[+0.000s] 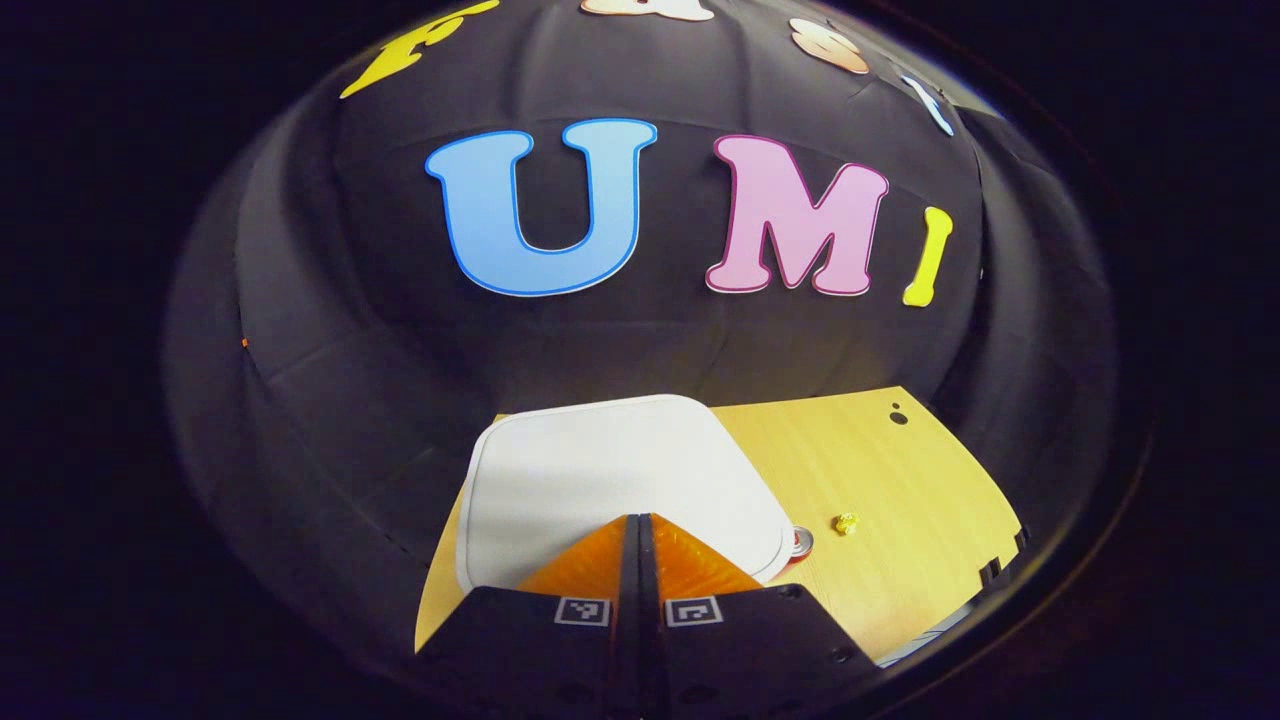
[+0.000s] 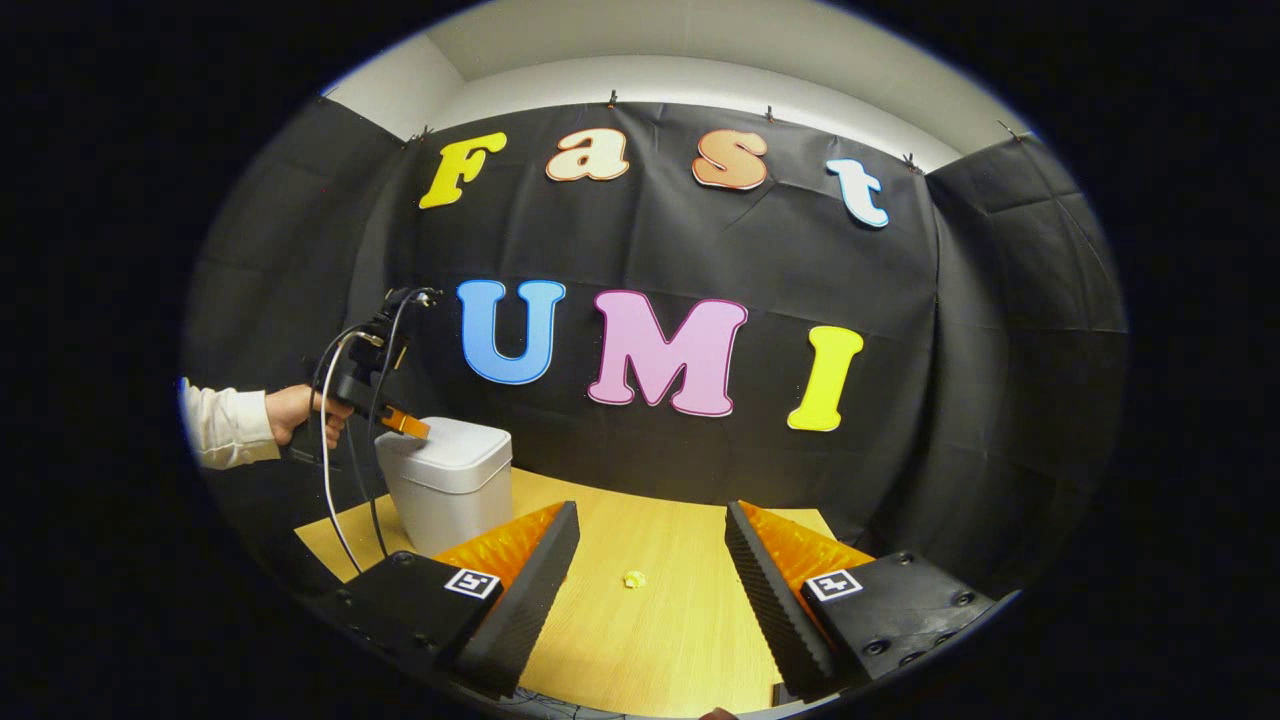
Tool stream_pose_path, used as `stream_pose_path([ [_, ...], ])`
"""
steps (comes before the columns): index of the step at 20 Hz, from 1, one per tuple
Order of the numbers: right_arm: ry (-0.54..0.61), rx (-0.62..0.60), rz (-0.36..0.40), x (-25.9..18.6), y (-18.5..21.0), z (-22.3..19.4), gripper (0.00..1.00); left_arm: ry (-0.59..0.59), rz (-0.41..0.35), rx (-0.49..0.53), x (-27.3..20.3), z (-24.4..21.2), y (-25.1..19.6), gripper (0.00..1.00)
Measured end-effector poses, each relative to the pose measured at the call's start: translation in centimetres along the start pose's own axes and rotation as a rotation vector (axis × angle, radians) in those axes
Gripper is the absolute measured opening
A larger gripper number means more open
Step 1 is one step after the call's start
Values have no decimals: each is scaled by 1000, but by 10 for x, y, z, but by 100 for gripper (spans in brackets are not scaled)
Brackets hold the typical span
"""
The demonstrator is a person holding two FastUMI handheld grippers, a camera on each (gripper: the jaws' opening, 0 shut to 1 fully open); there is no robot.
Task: Press the lid of the desktop garbage bin to open it, pick up the crumpled paper on the desktop and throw it into the bin, then pick up the pop can on the desktop and drop it into the bin, and finally close the garbage bin lid.
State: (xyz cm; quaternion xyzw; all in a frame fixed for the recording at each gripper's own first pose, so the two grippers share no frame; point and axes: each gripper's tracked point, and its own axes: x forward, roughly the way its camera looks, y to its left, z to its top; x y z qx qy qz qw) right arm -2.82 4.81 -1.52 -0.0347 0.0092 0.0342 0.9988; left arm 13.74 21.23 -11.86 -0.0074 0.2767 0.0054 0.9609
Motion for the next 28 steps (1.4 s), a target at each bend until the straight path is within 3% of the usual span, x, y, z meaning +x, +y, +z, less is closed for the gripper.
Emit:
stream_pose_path([
  [5,45,7,-21,-3,-9,-16,95,63,28,-7,13,-19,12,6],
  [7,55,25,-22,-3,-9,-20,95,52,32,-26,14,-21,13,7],
  [11,67,13,-4,4,-7,-21,95,-8,46,45,12,-9,14,7],
  [13,75,8,1,12,-10,-18,95,1,80,17,8,-1,17,6],
  [17,68,20,8,24,-8,-12,95,-185,146,102,-19,46,34,8],
  [19,85,13,20,28,-4,-18,95,-288,165,64,-39,72,33,8],
  [20,93,18,27,30,-2,-21,95,-333,163,40,-50,83,32,12],
  [22,109,36,50,34,4,-23,95,-416,173,42,-75,99,32,45],
  [23,111,37,60,34,6,-24,95,-468,184,71,-91,108,30,66],
  [24,113,33,67,35,5,-24,95,-508,194,90,-108,115,24,80],
  [28,132,24,90,49,-1,-34,95,-609,192,47,-156,125,-1,99],
])
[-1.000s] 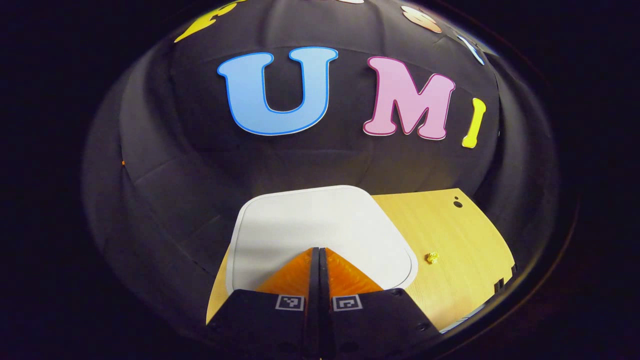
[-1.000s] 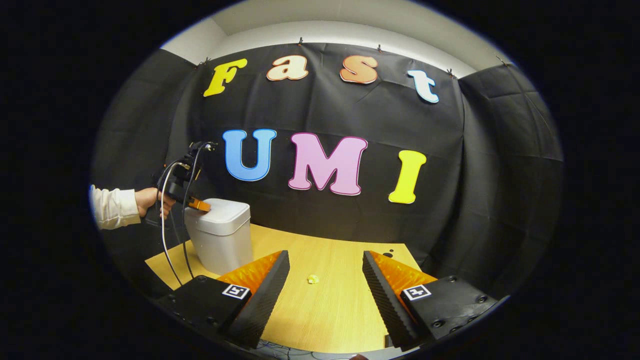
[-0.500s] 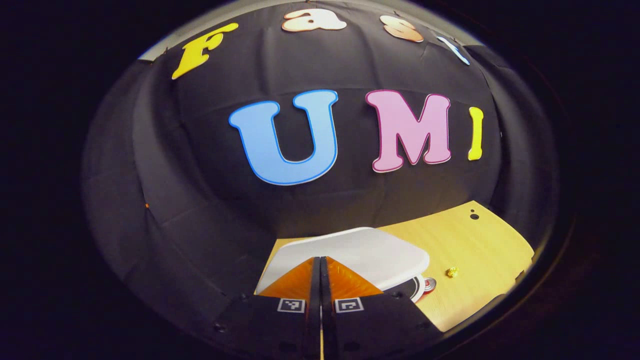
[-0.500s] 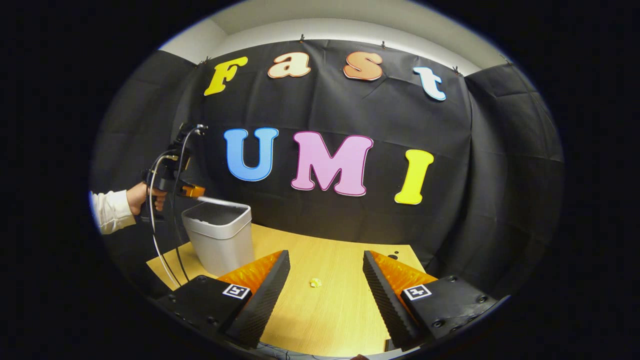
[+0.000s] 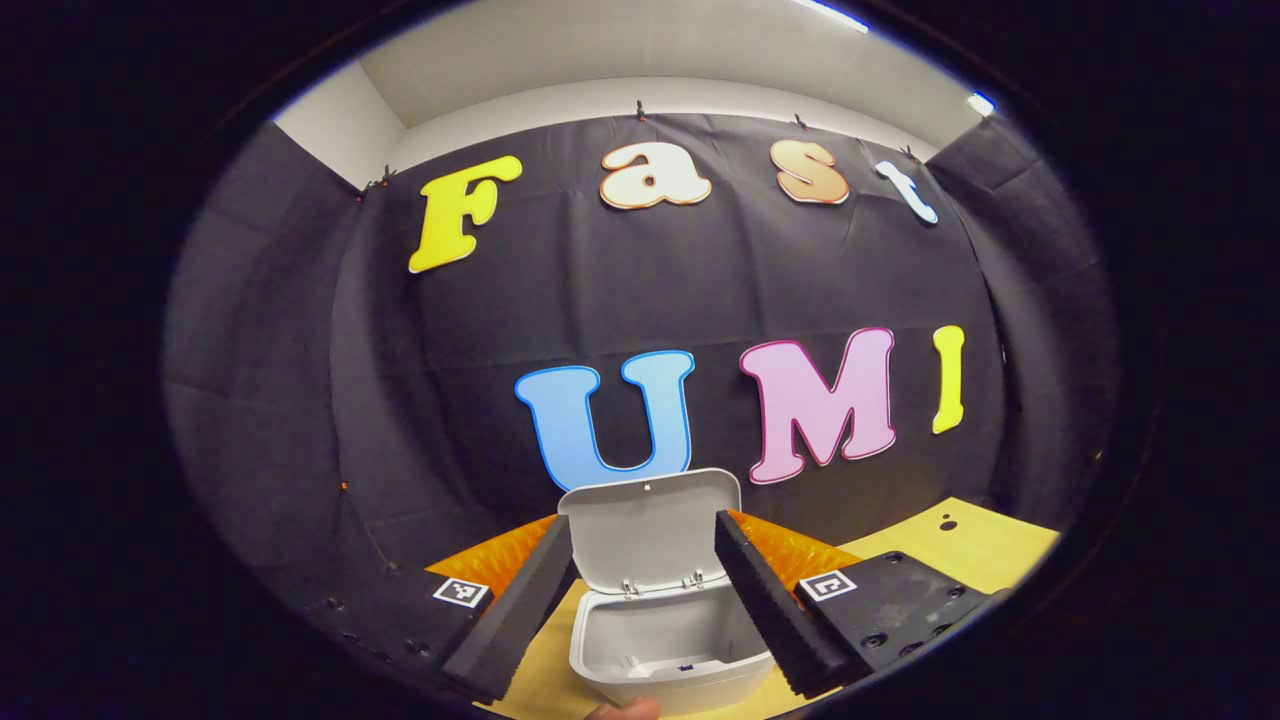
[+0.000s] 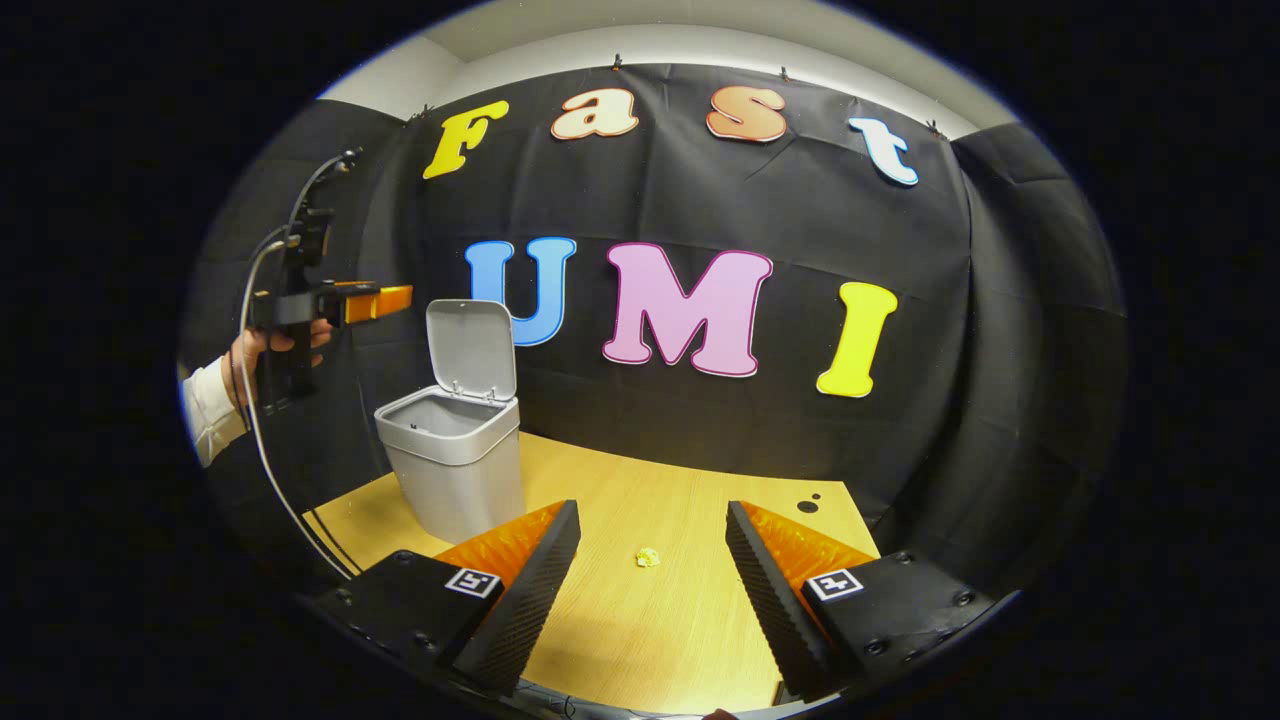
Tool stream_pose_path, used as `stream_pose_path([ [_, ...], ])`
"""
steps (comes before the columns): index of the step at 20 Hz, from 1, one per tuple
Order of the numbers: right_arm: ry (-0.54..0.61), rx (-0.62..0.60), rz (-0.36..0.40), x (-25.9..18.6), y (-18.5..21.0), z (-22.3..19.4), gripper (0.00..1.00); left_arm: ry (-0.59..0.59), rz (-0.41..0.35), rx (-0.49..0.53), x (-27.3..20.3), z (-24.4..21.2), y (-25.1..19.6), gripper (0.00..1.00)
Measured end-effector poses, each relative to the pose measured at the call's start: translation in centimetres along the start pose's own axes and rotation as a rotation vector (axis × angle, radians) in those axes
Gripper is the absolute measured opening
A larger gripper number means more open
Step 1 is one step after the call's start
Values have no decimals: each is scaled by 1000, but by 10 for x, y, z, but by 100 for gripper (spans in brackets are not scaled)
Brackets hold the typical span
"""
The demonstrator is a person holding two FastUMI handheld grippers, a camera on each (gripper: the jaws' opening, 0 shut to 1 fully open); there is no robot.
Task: Press the lid of the desktop garbage bin to open it, pick up the crumpled paper on the desktop and throw it into the bin, then pick up the pop can on the desktop and drop it into the bin, and finally close the garbage bin lid.
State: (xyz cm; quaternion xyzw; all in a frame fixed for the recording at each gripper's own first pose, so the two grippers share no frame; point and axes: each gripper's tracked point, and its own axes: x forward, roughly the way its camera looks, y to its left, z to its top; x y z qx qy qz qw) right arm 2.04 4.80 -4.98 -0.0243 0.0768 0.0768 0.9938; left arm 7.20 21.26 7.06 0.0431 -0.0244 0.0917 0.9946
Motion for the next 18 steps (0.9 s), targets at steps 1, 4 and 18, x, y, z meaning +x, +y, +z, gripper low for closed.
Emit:
stream_pose_path([
  [1,10,8,5,5,-2,-3,95,-7,-7,-22,-8,6,-7,96],
  [4,66,24,30,28,-11,-16,95,-20,-24,-61,-30,17,-24,96],
  [18,634,22,304,215,-6,-211,94,101,170,-149,-111,-13,-34,98],
])
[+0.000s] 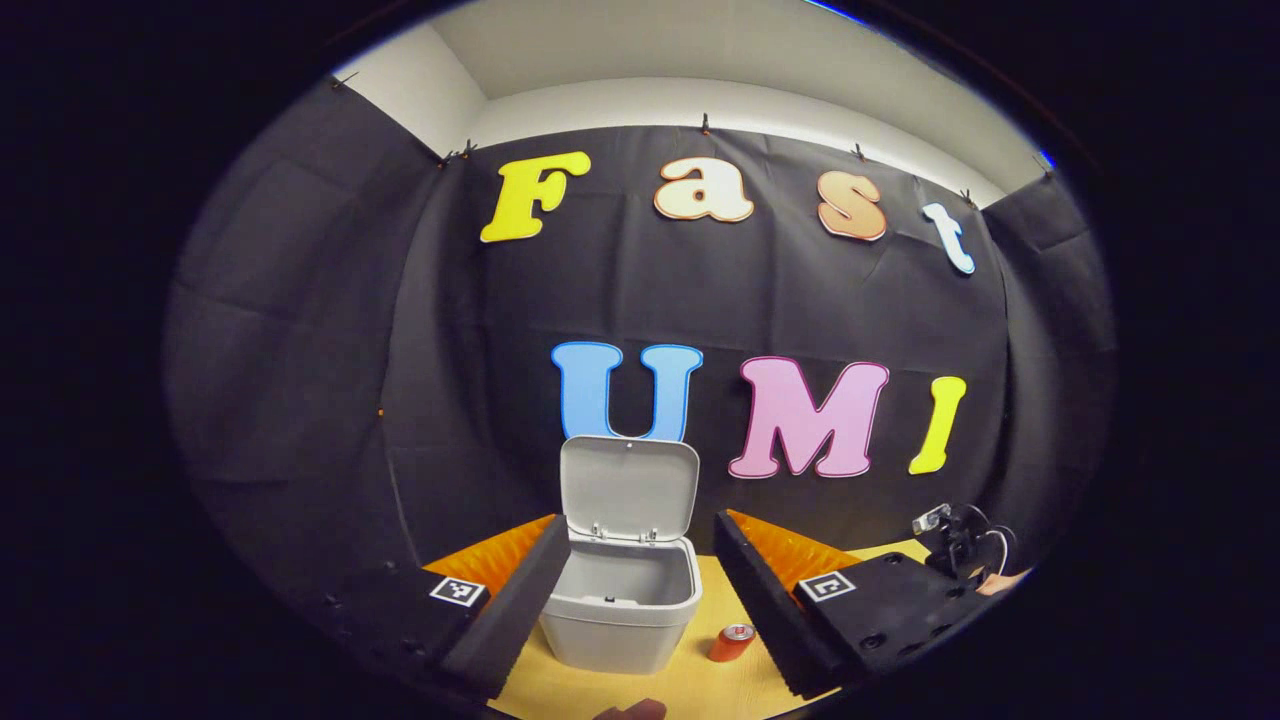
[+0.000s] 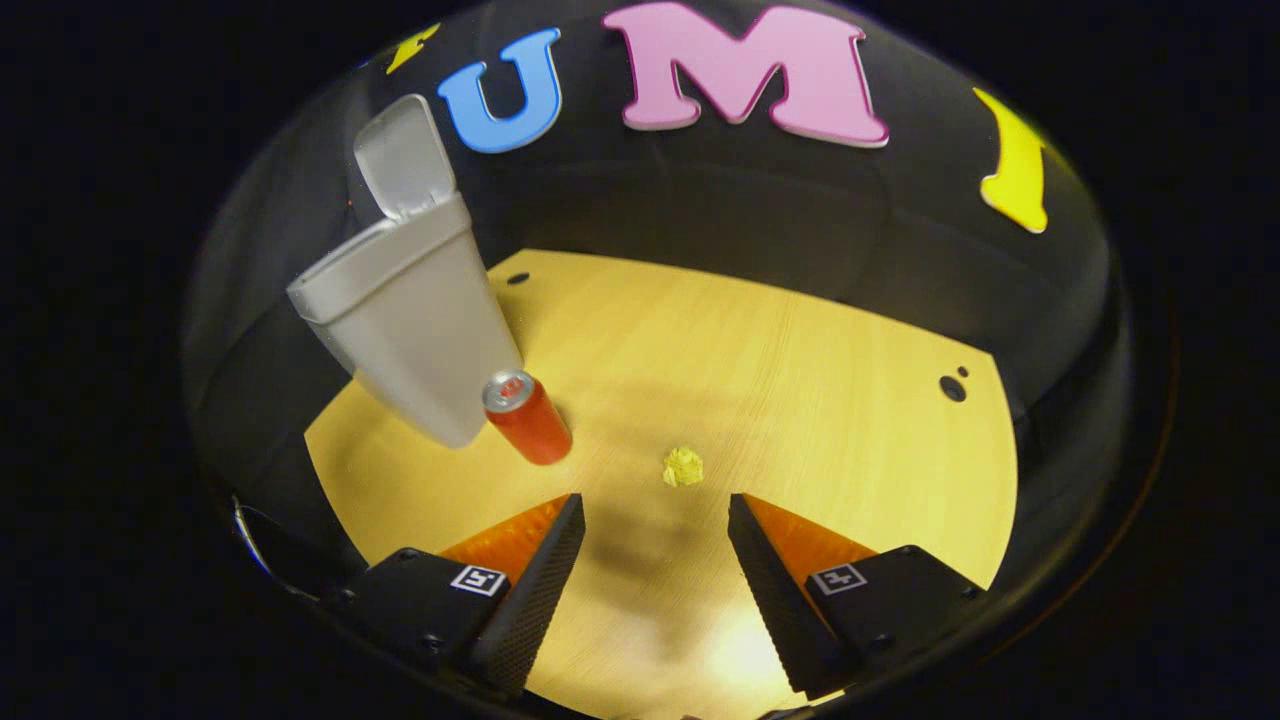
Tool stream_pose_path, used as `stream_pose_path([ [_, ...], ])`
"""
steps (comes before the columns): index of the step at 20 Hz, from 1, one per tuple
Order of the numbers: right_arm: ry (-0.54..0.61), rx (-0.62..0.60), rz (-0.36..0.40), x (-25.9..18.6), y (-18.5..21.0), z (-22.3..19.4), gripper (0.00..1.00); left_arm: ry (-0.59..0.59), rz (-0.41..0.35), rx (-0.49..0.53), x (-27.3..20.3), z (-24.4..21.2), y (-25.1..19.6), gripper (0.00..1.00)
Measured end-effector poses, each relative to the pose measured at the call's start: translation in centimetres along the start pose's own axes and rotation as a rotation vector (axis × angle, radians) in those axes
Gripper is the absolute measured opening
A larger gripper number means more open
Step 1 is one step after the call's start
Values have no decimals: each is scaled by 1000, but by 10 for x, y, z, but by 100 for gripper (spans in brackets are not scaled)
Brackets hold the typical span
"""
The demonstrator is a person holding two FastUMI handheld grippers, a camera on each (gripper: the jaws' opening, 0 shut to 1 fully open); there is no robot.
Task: Press the lid of the desktop garbage bin to open it, pick up the crumpled paper on the desktop and throw it into the bin, then pick up the pop can on the desktop and drop it into the bin, and finally close the garbage bin lid.
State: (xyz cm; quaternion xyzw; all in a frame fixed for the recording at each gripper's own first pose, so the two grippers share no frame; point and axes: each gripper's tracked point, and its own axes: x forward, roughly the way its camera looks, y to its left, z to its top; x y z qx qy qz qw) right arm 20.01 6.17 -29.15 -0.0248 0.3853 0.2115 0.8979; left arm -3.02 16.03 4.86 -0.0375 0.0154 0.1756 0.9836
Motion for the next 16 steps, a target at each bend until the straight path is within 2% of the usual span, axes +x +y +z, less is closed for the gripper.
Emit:
stream_pose_path([
  [3,73,24,43,71,-4,-5,94,20,109,52,-16,1,10,98],
  [4,105,24,35,86,-8,-9,94,18,126,43,-20,4,8,98],
  [8,168,51,-13,129,-19,-16,94,29,157,50,-27,2,15,98],
  [11,222,57,-57,147,-27,-29,93,32,147,66,-24,2,25,98],
  [12,247,42,-86,143,-32,-35,75,32,143,69,-23,2,30,98],
  [14,231,42,-96,142,-32,-28,39,22,130,69,-20,7,39,98],
  [16,171,38,-90,126,-27,-8,39,21,126,76,-19,6,50,98],
])
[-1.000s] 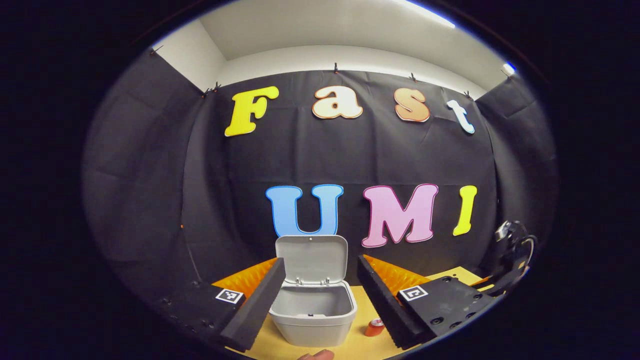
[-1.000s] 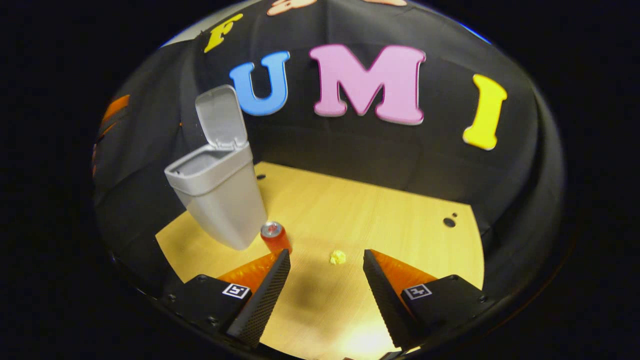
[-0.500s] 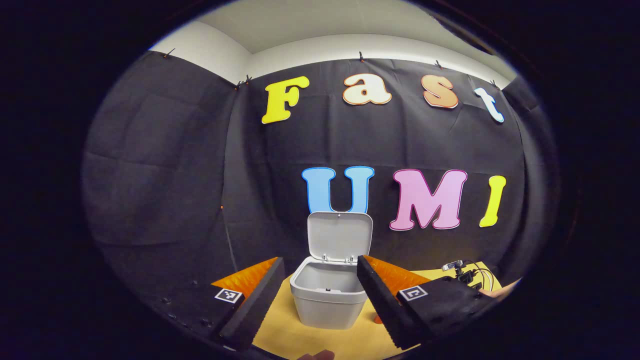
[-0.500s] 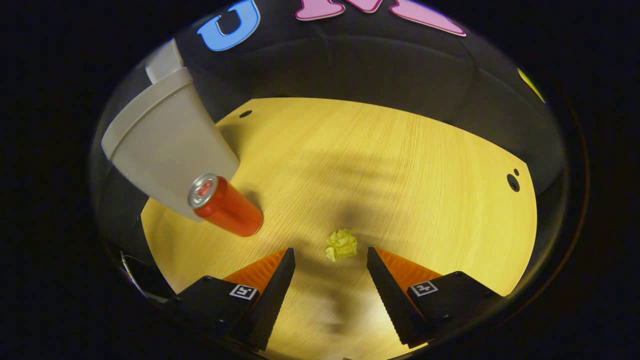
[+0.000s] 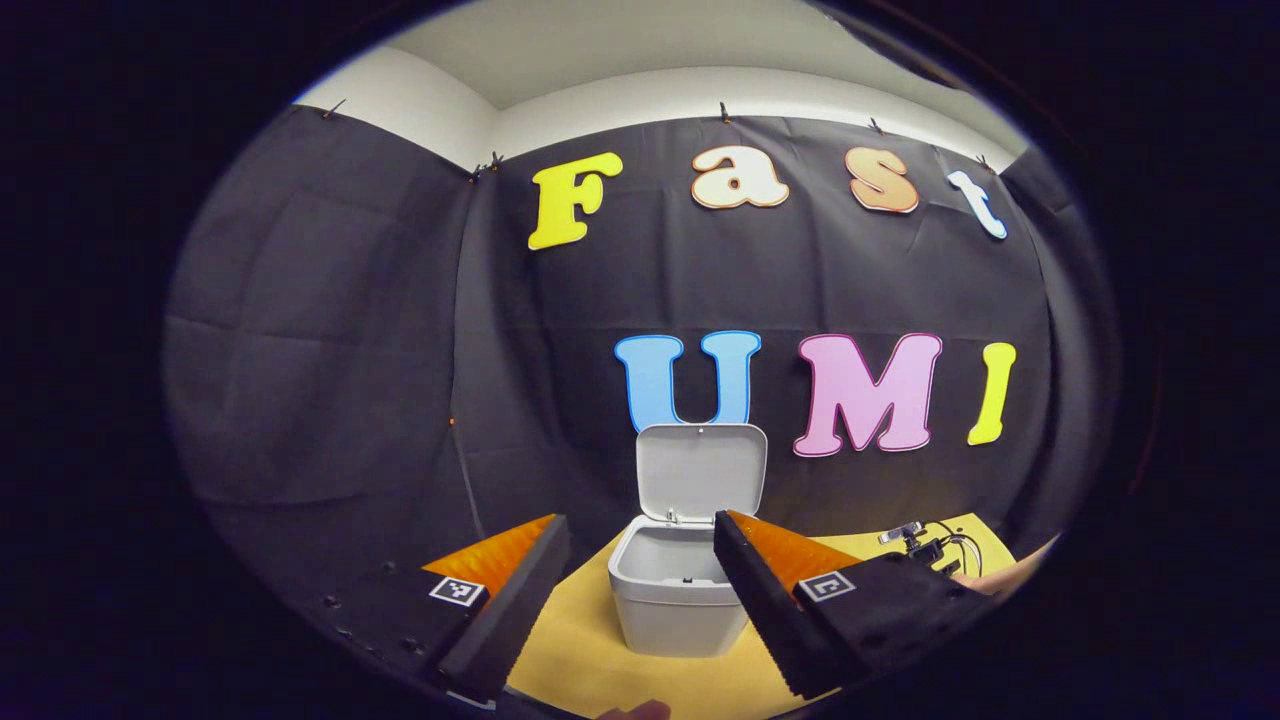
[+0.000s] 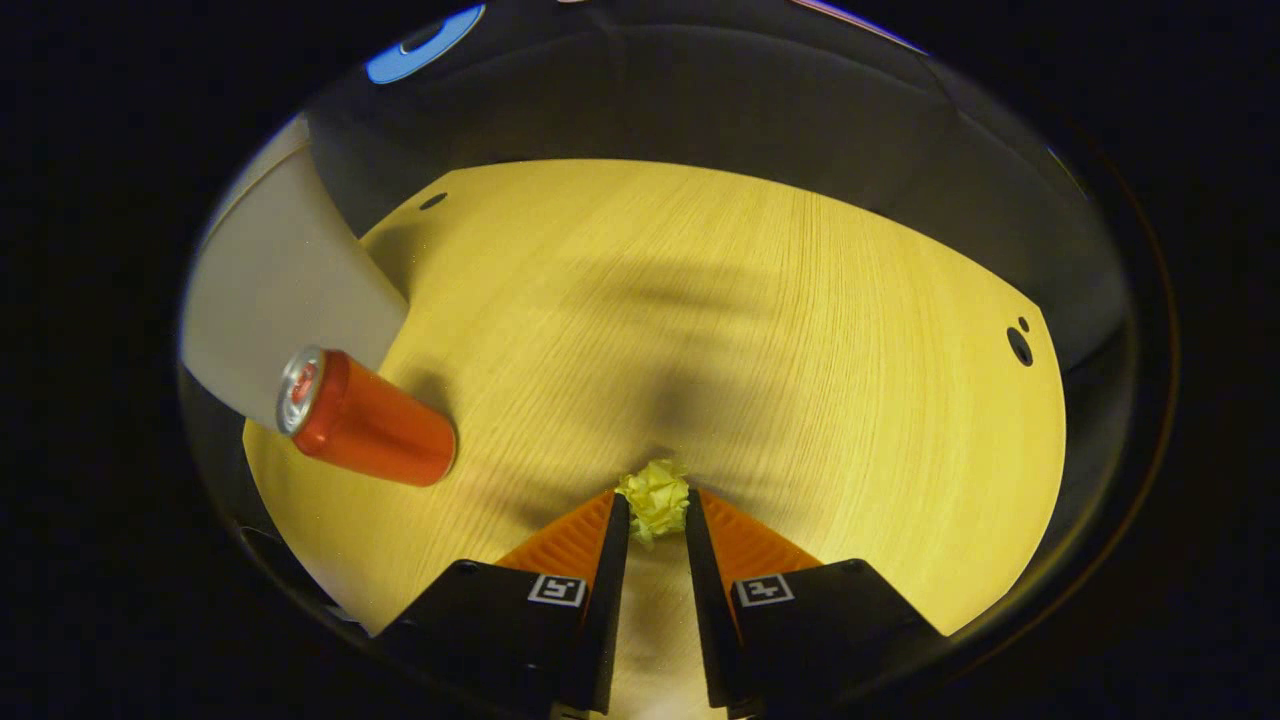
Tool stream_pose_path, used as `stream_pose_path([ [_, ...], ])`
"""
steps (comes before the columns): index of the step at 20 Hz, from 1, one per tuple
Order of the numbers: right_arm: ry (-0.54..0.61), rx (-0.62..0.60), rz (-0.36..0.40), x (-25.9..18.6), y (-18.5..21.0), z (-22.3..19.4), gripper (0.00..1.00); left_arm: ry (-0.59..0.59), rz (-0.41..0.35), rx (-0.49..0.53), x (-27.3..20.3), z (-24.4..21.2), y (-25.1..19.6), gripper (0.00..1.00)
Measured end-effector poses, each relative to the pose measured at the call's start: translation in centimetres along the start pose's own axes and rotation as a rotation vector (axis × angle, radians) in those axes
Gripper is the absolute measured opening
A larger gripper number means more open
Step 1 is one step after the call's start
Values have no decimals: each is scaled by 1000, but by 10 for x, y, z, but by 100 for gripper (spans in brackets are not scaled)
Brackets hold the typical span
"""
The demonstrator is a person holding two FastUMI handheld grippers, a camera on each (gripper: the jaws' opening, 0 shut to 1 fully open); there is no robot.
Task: Press the lid of the desktop garbage bin to open it, pick up the crumpled paper on the desktop and throw it into the bin, then pick up the pop can on the desktop and drop it into the bin, and finally close the garbage bin lid.
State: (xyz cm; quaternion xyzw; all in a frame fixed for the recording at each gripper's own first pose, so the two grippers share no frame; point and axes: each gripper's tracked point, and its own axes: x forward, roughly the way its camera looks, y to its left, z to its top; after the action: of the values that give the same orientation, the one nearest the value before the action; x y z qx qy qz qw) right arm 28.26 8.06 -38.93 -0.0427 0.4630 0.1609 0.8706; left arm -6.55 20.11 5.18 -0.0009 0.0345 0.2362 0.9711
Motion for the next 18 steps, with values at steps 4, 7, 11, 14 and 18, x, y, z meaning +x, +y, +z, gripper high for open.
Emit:
stream_pose_path([
  [4,-268,-5,108,-82,35,84,39,28,-12,-41,6,-18,18,98],
  [7,-453,-48,202,-149,79,152,39,40,-35,-58,8,-23,12,98],
  [11,-664,-169,403,-240,185,225,39,23,-61,-37,2,-21,7,98],
  [14,-660,-260,461,-237,251,230,38,38,-74,-45,-5,-29,3,98],
  [18,-565,-351,465,-197,292,206,39,65,-85,-47,-18,-44,-4,98],
])
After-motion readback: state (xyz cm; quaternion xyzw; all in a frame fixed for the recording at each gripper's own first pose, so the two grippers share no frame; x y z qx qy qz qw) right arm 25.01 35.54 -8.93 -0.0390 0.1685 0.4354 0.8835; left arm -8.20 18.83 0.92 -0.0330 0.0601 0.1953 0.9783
